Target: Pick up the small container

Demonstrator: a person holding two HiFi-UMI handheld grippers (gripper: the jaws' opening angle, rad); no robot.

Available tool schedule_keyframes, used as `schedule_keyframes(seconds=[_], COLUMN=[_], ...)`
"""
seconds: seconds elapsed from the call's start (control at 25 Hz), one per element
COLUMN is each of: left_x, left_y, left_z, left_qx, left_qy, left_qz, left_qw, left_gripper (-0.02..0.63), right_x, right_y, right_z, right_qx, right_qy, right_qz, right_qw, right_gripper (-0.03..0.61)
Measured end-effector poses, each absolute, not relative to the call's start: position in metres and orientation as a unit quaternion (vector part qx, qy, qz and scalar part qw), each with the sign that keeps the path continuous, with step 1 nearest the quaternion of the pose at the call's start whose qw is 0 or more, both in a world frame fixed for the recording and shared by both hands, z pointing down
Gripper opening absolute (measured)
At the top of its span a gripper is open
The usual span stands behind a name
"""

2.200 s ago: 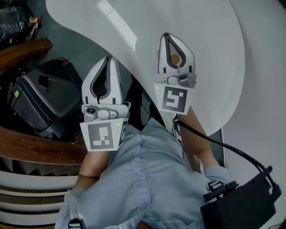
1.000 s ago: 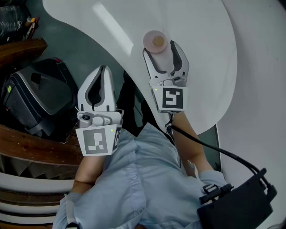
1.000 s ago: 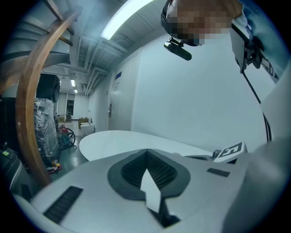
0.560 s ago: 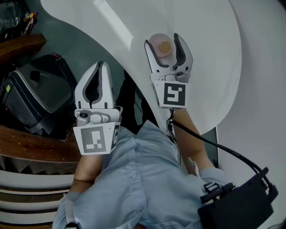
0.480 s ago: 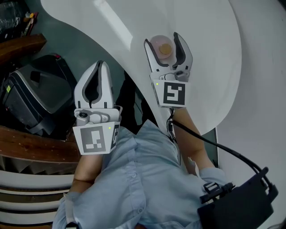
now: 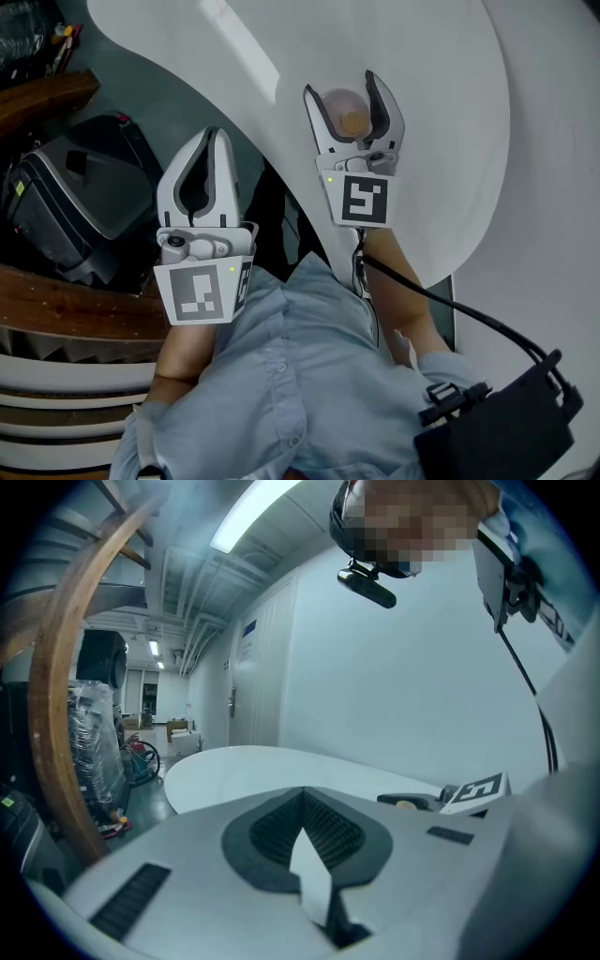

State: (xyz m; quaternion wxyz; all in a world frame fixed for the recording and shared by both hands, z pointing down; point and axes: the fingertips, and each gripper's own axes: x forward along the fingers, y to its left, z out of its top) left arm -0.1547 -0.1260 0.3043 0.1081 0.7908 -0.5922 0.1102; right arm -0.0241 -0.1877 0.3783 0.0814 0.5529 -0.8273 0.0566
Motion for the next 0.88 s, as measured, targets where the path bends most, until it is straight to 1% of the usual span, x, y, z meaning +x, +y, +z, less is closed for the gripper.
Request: schedule_keyframes(seconds=[0.2, 0.44, 0.72, 0.8, 0.88], left_x=[-0.155, -0.149, -0.147, -0.147, -0.147], left_y=[-0.128, -0.132, -0.138, -0.141, -0.143], left_z=[0.307, 0.308, 0.307, 0.307, 0.307], left_qx=[0.792, 0.800, 0.807, 0.808, 0.809], left_qy=[-0.590, -0.580, -0.570, -0.569, -0.569], left_qz=[0.113, 0.113, 0.115, 0.115, 0.114], left_qw=[0.108, 0.104, 0.100, 0.098, 0.097], left_gripper=[0.000, 0.000, -0.001, 0.000, 0.000], right_x=[-0.026, -0.031, -0.027, -0.026, -0.027], right_y=[-0.185, -0.186, -0.193, -0.196, -0.196], right_z=[0.370, 0.377, 0.382, 0.379, 0.378], right_qx=[0.554, 0.533, 0.538, 0.541, 0.532], right_qy=[-0.828, -0.839, -0.832, -0.829, -0.828], right_qz=[0.050, 0.049, 0.028, 0.017, -0.005], right_qw=[0.077, 0.092, 0.133, 0.143, 0.176], right_gripper=[0.321, 0.310, 0.231, 0.187, 0.144])
